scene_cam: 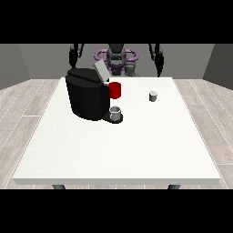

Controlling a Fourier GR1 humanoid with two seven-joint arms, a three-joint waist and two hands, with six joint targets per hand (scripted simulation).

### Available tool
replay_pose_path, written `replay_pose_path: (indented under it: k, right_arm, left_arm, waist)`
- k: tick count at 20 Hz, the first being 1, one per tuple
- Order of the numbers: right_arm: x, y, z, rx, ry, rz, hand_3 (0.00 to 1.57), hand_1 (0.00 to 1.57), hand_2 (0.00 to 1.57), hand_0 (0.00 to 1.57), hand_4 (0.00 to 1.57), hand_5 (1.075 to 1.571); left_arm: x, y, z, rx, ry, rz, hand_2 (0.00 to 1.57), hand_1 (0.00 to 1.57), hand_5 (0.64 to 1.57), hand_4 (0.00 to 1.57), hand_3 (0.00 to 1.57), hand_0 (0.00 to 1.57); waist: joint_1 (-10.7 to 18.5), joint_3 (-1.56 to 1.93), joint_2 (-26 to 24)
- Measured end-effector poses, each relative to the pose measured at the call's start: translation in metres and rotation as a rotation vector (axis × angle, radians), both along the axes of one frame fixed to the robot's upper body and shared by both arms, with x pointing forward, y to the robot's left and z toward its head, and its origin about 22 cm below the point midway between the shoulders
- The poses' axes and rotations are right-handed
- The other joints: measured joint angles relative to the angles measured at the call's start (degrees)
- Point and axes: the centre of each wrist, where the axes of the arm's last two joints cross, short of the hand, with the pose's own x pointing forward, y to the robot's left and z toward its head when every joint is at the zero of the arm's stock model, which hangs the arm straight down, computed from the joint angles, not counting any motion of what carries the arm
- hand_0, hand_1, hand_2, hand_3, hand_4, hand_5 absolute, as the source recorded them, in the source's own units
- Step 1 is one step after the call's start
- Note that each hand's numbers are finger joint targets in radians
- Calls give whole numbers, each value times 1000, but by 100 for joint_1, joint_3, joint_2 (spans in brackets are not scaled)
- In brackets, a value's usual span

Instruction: Insert the coffee pod into the coffee machine and close the lid

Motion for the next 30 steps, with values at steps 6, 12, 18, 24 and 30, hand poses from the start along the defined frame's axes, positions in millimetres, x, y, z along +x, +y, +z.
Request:
replay_pose_path:
  k: [6, 12, 18, 24, 30]
  right_arm:
    - [-1, -2, -13, 39, 41, -38, 0, 0, 0, 0, 0, 1571]
    - [11, 8, -5, -48, -46, -135, 0, 0, 0, 0, 0, 1571]
    - [20, 26, 9, -80, -94, -113, 0, 0, 0, 0, 0, 1571]
    - [29, 44, 17, -60, -120, -79, 0, 0, 0, 0, 0, 1571]
    - [38, 47, 16, -74, -97, -91, 0, 0, 0, 0, 0, 1571]
  left_arm:
    - [-3, 18, 8, 168, -73, -150, 0, 0, 1571, 0, 0, 0]
    - [22, 56, 40, 414, -107, -230, 0, 0, 1571, 0, 0, 0]
    - [47, 81, 49, 549, -45, -233, 0, 0, 1571, 0, 0, 0]
    - [70, 96, 53, 656, 12, -240, 0, 0, 1571, 0, 0, 0]
    - [87, 99, 46, 738, 66, -254, 0, 0, 1571, 0, 0, 0]
  waist:
    - [112, 6, -96]
    - [-162, 5, 230]
    - [-510, 7, 521]
    - [-705, 5, 890]
    - [-731, 5, 1063]
